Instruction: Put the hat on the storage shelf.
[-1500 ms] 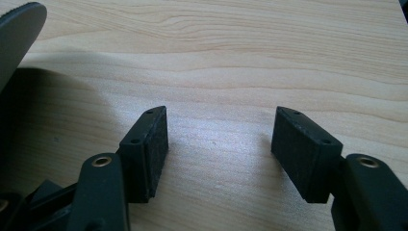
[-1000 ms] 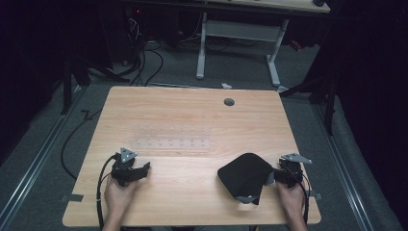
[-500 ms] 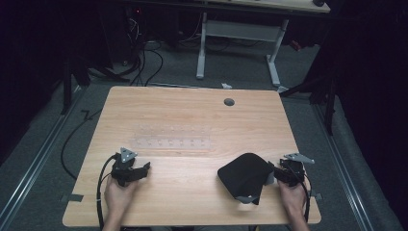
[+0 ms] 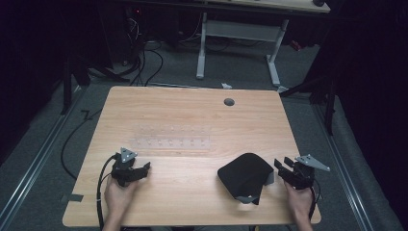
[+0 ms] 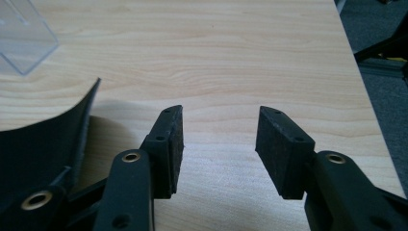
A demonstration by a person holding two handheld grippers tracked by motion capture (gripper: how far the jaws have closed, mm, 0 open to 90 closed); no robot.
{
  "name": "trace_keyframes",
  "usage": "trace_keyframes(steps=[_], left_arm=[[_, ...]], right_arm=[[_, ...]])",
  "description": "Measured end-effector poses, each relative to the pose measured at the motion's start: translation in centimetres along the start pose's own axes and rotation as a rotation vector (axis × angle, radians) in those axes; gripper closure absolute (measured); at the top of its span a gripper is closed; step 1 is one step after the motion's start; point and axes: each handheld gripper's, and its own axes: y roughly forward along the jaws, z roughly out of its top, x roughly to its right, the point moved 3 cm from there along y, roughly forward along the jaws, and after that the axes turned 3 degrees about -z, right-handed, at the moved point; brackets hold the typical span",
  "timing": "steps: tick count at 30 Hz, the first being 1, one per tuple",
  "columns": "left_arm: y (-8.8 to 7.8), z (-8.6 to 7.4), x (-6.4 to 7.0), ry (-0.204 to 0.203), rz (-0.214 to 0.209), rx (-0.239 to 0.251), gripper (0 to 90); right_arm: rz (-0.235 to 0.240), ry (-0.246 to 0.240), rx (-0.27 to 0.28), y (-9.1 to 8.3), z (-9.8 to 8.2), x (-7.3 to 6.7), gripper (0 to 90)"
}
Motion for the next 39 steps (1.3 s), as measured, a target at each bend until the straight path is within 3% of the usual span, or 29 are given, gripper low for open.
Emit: trace_keyframes(steps=[10,24,28,39], left_arm=[[0.0,0.0,0.0,0.0,0.0,0.0,29.7],[0.0,0.0,0.0,-0.002,0.0,0.0,29.5],[0.0,0.0,0.0,-0.001,0.0,0.0,29.5],[0.0,0.0,0.0,-0.001,0.0,-0.001,29.4]], right_arm=[[0.077,-0.008,0.09,-2.8,1.6,-1.1,54.0],[0.191,-0.029,0.084,-4.5,1.6,-3.4,50.9],[0.206,-0.036,0.073,-4.4,1.5,-3.8,49.0],[0.243,-0.013,-0.012,-1.8,0.0,-4.1,43.5]])
